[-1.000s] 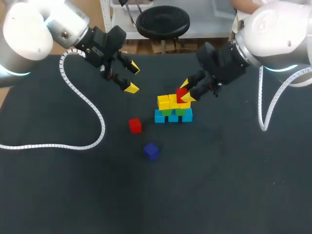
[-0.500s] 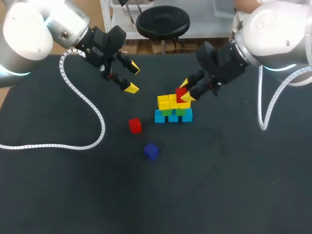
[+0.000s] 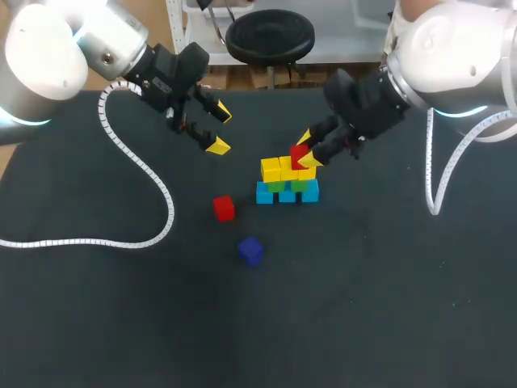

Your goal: Place the blue cubes, place green cubes on the blue cubes, place the yellow cubes on the green cubes, then place the red cubes on the yellow cubes, and place purple cube on the red cubes.

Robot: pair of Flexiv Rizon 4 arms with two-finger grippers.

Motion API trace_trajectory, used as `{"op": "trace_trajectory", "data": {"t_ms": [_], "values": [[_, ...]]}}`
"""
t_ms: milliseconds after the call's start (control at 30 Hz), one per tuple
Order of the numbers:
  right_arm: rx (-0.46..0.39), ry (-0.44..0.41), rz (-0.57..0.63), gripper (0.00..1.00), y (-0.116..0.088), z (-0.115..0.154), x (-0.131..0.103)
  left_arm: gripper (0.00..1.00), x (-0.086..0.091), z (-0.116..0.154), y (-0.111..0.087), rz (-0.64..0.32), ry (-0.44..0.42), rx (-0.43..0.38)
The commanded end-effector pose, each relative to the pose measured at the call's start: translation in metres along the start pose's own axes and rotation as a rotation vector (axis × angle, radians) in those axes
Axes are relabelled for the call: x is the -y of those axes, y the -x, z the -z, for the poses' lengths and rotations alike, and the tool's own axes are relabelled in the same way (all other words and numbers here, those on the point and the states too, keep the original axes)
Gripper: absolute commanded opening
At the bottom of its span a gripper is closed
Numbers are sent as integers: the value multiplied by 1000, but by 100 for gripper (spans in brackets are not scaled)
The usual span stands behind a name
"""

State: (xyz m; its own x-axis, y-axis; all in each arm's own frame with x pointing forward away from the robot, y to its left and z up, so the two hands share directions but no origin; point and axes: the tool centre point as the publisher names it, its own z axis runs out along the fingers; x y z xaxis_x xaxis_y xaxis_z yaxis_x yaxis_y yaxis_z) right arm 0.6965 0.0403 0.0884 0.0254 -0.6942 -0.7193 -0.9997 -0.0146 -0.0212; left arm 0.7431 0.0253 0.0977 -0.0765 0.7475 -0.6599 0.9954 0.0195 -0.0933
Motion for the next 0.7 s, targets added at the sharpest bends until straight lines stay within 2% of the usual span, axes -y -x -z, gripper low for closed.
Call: {"op": "trace_trajectory", "data": {"t_ms": [33,700], "values": [[5,-8,3,0,2,2,1,100,-2,0,1,1,-5,-4],[-9,-10,-5,0,-1,-1,5,100,-2,0,1,1,-5,-4]]}}
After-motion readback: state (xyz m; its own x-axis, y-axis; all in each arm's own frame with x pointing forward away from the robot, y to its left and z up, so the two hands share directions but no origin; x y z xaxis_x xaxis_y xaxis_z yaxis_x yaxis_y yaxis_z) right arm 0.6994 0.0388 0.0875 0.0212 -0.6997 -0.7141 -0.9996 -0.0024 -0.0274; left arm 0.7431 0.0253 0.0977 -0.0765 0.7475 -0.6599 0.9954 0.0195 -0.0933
